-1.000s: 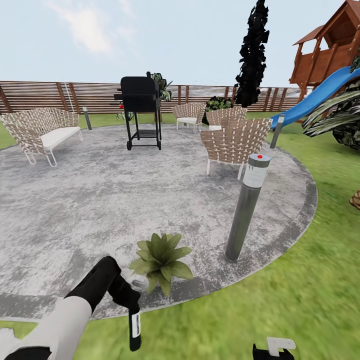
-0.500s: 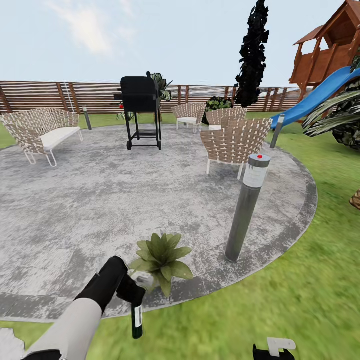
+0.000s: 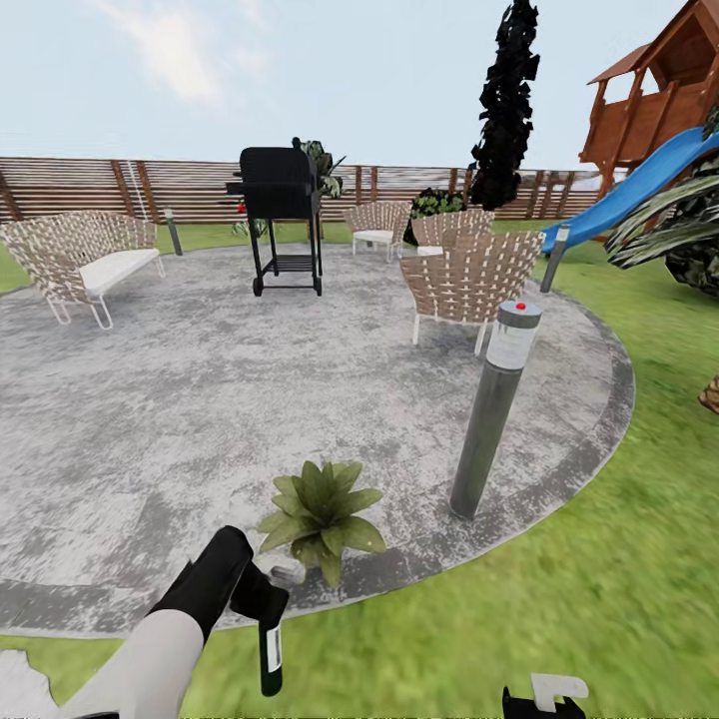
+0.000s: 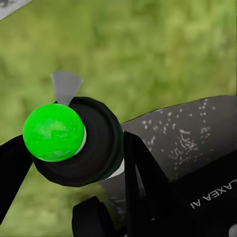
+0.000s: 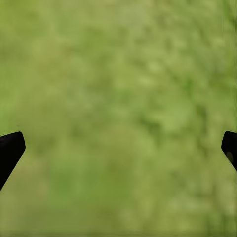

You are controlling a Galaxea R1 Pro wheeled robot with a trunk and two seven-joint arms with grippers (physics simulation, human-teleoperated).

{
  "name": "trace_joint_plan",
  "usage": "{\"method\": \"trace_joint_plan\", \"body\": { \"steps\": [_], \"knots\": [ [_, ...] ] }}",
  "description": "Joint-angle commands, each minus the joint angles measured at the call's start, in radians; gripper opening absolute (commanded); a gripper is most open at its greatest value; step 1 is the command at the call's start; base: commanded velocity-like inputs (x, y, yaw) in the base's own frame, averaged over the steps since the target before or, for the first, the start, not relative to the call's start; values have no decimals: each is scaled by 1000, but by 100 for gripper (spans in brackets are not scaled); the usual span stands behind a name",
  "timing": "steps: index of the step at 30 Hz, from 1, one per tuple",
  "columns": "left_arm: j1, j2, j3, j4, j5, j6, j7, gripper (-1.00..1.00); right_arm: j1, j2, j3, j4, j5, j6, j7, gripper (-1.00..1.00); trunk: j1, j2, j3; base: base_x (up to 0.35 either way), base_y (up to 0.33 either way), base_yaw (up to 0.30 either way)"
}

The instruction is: Pick up the pesticide atomizer in the garden and spray insectifuge to fully cover both potted plants in the garden.

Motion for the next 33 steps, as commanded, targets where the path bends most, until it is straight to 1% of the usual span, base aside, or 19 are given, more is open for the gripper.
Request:
{"method": "trace_joint_plan", "body": {
  "steps": [1, 7, 11, 19, 21, 25, 28, 29, 31, 33],
  "knots": [
    [-1, -3, 7, -1, -10, 4, -9, -100, -1, 0, -8, 1, 11, -3, -2, 100, 4, -8, -6, 0, 0, 0],
    [-1, -3, 8, -1, -10, 4, -9, -100, -1, -1, -8, 1, 11, -3, -5, 100, 27, -50, -33, 0, 0, 0],
    [2, 0, 8, -1, -16, 4, -9, -100, -1, -3, -8, 1, 14, -3, -3, 100, 27, -50, -33, 0, 0, 0],
    [-11, 3, 12, -3, -10, 28, -11, -100, -1, -4, -8, 3, 15, -3, -1, 100, 27, -50, -33, 18, 0, 0],
    [-15, 1, 10, -3, -9, 40, -12, -100, -1, -4, -8, 3, 15, -3, -1, 100, 27, -50, -33, 237, 0, 0],
    [-15, 1, 7, -2, -9, 43, -12, -100, -1, -4, -8, 3, 15, -2, -1, 100, 27, -50, -33, 299, 0, 0],
    [-14, 1, 8, -3, -8, 44, -12, -100, -1, -4, -8, 3, 15, -2, -1, 100, 27, -50, -33, 116, 0, 0],
    [-14, 0, 8, -3, -7, 44, -12, -100, -1, -4, -8, 3, 15, -2, -1, 100, 27, -50, -33, 45, 0, 0],
    [-9, -14, 12, -1, -5, 44, -14, -100, -1, -4, -8, 3, 15, 0, -1, 100, 27, -50, -33, 10, 0, 0],
    [-3, -35, 12, 0, -5, 44, -16, -100, -1, -4, -8, 3, 15, 0, -1, 100, 27, -50, -33, 3, 0, 0]
  ]
}}
